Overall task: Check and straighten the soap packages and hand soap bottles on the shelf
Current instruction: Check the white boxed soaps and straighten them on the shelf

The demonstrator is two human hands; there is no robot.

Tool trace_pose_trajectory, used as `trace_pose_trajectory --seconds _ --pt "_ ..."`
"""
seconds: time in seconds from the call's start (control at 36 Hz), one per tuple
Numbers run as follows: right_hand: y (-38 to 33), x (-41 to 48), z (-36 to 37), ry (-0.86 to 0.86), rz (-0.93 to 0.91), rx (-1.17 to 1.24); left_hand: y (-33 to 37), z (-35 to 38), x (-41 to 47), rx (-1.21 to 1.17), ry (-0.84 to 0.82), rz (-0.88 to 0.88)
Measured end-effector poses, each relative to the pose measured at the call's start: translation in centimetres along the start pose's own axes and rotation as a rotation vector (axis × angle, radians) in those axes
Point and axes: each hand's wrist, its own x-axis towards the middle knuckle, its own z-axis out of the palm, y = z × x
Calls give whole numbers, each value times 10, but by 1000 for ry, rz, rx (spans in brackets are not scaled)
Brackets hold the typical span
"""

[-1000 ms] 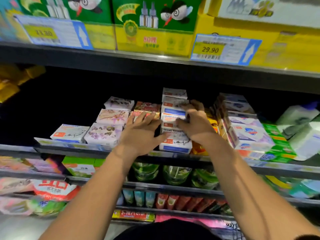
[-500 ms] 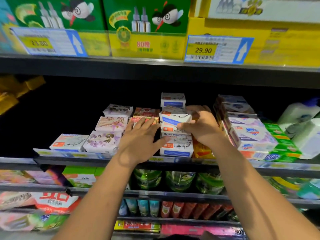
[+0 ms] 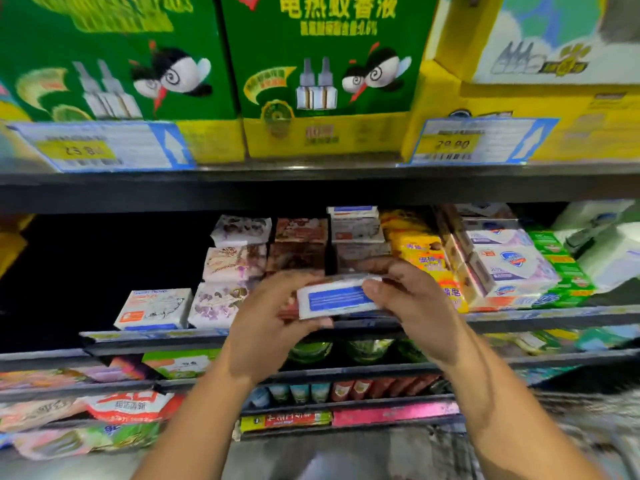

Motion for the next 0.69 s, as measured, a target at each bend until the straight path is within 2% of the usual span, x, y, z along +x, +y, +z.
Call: trace_pose_trajectory --seconds 0.17,0.25,0.31,0.42,0.47,0.56,0.61,0.69 --pt "-9 -8 17 -209 41 -46 2 -24 -10 -351 69 -213" --pt "-10 -6 32 -144 54 -77 4 -31 -5 -514 120 -274" --pt "-12 -3 43 -73 75 -26 3 -35 -3 -482 115 -257" --pt "-16 1 61 10 97 136 -10 -52 -8 -610 -75 -286" --pt "-19 -1 69 20 110 193 -21 -65 -13 -511 -188 -228" --pt "-26 -2 80 29 177 278 -29 -83 -14 -37 -239 32" --pt "-26 0 88 16 211 271 -38 -87 -15 18 -202 155" --pt "-30 2 99 44 227 296 -45 -92 -15 69 -126 143"
